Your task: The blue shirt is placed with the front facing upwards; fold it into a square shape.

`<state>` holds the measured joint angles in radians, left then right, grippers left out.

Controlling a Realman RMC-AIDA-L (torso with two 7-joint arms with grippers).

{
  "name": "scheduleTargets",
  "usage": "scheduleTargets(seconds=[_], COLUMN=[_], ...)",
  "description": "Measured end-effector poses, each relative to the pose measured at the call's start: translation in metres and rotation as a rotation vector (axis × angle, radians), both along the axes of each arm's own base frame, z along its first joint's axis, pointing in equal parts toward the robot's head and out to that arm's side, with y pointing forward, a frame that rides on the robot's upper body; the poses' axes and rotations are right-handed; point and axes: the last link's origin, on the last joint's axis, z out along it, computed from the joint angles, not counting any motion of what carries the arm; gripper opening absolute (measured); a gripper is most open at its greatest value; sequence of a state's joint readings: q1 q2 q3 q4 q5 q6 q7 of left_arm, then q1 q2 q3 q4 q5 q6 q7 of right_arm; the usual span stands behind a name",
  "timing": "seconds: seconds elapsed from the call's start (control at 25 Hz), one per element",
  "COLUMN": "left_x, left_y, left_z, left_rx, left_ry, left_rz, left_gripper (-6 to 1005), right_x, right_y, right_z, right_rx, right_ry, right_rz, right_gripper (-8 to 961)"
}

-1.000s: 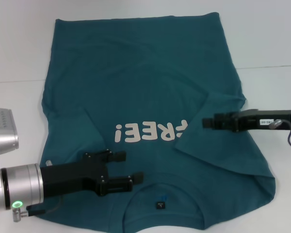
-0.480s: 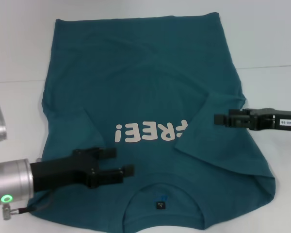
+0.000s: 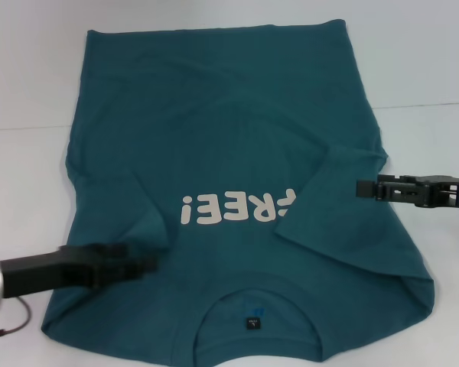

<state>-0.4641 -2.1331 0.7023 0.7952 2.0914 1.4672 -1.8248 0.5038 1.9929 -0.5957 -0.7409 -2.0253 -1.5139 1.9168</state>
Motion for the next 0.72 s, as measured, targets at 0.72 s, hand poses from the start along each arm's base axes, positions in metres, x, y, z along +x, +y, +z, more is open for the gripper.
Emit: scheduleTargets(seconds=[0.72], left_x=[-0.050], left_y=[0.018], left_z=[0.013], left_rx=[0.203], left_ry=[0.079], left_rz=[0.319], left_gripper=[876], right_x=[0.001], right_y=[0.000], right_z=[0.000], right_rx=[0.003], right_ry=[0.006], right_rz=[-0.015], right_gripper=[896])
